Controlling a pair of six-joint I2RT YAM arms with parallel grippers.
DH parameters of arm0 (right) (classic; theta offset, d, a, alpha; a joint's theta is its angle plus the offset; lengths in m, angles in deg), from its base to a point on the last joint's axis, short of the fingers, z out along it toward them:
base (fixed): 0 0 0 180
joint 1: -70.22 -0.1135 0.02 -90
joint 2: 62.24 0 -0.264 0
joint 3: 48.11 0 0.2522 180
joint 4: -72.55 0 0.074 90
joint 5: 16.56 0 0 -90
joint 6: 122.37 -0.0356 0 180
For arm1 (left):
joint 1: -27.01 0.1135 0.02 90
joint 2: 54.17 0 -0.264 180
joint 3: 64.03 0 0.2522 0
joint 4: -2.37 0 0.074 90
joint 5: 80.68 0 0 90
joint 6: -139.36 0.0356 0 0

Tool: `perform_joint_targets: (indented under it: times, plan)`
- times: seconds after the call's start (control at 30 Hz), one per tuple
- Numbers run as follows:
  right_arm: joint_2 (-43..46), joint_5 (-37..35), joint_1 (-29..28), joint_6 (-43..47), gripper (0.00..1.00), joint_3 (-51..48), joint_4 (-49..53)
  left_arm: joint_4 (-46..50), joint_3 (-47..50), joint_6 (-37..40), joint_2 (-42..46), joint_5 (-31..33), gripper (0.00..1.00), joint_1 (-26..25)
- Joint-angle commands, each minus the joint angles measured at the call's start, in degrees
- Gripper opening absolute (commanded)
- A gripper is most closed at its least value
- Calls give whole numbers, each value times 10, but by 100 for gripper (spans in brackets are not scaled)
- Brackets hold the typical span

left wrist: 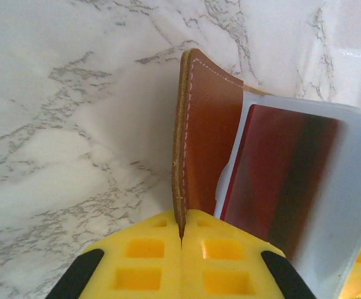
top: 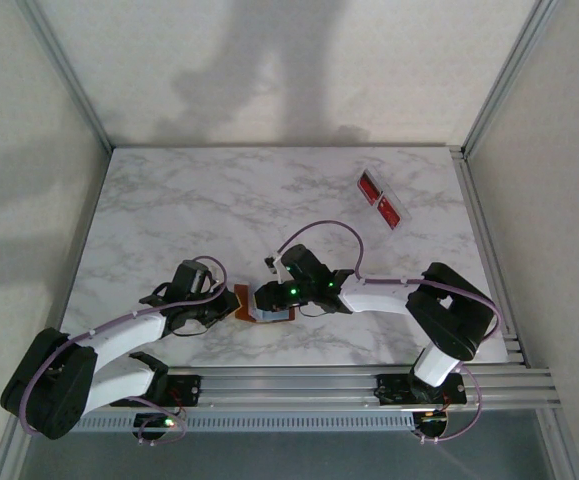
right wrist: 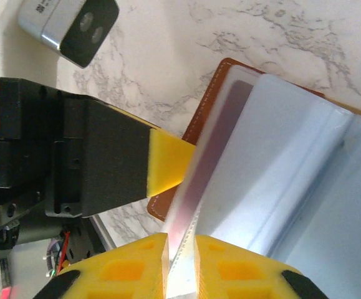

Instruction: Put the credit cards into the card holder

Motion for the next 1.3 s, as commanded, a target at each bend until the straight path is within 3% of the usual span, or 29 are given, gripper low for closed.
perform_joint_targets:
  times: [0.0, 0.17, 0.3, 0.43, 0.53, 0.63, 0.8, 1.07, 1.27]
  plan:
    - [-7, 11, -1, 0, 18, -3, -20, 20, -4, 11, 8, 9, 0, -4]
    - [-19, -2, -2, 10, 17, 11, 12, 25, -9, 12, 10, 9, 0, -4]
    - [-14, -46, -18, 45, 35, 29, 67, 28, -11, 12, 11, 9, 0, -4]
    - [-22, -174, -37, 57, 48, 80, 204, 29, -13, 11, 10, 10, 0, -4]
    - [-38, -284, -53, 56, 49, 122, 306, 32, -15, 12, 11, 10, 0, -4]
    - [-47, -339, -56, 36, 49, 140, 359, 39, -18, 16, 13, 13, 0, -4]
    - [-37, -361, -57, 21, 52, 132, 374, 44, -18, 15, 20, 17, 0, -4]
    - [33, -340, -67, 39, 67, 120, 363, 45, -16, 13, 30, 17, 0, -4]
    - [20, -320, -101, 57, 73, 158, 348, 42, -12, 11, 30, 15, 0, -4]
